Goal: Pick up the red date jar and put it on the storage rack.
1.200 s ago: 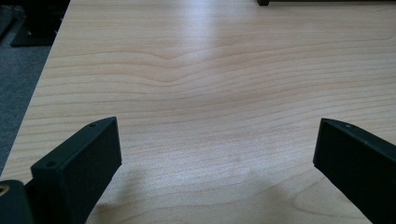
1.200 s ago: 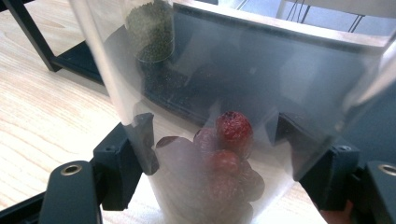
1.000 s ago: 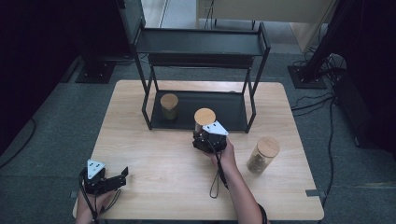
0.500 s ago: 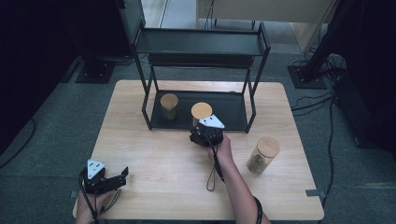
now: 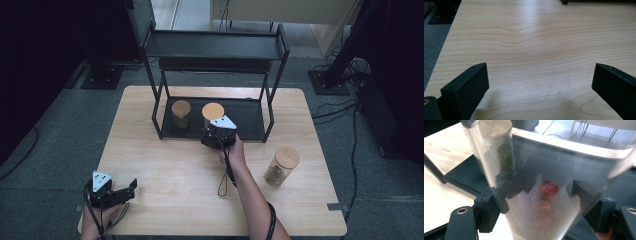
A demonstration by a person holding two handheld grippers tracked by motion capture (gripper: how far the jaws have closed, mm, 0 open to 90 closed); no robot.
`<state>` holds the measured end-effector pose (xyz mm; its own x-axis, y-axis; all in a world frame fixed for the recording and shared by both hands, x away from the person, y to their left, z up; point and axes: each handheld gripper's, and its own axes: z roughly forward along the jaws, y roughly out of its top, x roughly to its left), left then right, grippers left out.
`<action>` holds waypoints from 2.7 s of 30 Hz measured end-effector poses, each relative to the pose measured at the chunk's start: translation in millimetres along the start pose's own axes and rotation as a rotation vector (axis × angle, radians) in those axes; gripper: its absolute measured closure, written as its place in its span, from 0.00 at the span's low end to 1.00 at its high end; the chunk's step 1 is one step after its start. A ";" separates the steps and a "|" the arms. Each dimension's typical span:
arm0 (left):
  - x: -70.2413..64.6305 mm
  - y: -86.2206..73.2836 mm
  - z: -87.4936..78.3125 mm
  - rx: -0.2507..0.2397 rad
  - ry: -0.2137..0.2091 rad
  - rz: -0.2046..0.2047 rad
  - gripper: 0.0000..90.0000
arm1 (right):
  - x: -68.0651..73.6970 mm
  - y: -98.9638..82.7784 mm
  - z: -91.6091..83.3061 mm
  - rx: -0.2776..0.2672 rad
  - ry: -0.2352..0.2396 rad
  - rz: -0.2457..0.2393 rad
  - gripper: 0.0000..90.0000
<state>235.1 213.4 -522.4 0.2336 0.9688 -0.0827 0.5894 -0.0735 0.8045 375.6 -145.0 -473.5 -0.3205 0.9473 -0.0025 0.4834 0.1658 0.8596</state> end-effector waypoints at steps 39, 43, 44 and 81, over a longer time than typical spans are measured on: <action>0.6 0.4 0.4 0.000 -0.011 -0.002 0.01 | -11.5 19.8 60.6 0.043 -0.052 0.005 0.28; 0.6 0.4 0.4 0.001 -0.010 -0.002 0.01 | -11.6 21.3 63.2 0.045 -0.053 0.016 0.28; 0.6 0.3 0.4 0.000 -0.011 -0.003 0.01 | -11.2 21.3 63.4 0.045 -0.055 0.018 0.28; 0.3 0.3 0.4 0.000 -0.007 -0.002 0.01 | -1.0 -21.0 36.5 0.038 -0.004 0.018 0.02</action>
<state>235.7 213.6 -522.4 0.2377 0.9673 -0.0887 0.5898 -0.0712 0.8044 395.5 -139.4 -510.2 -0.3085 0.9512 0.0109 0.5196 0.1589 0.8395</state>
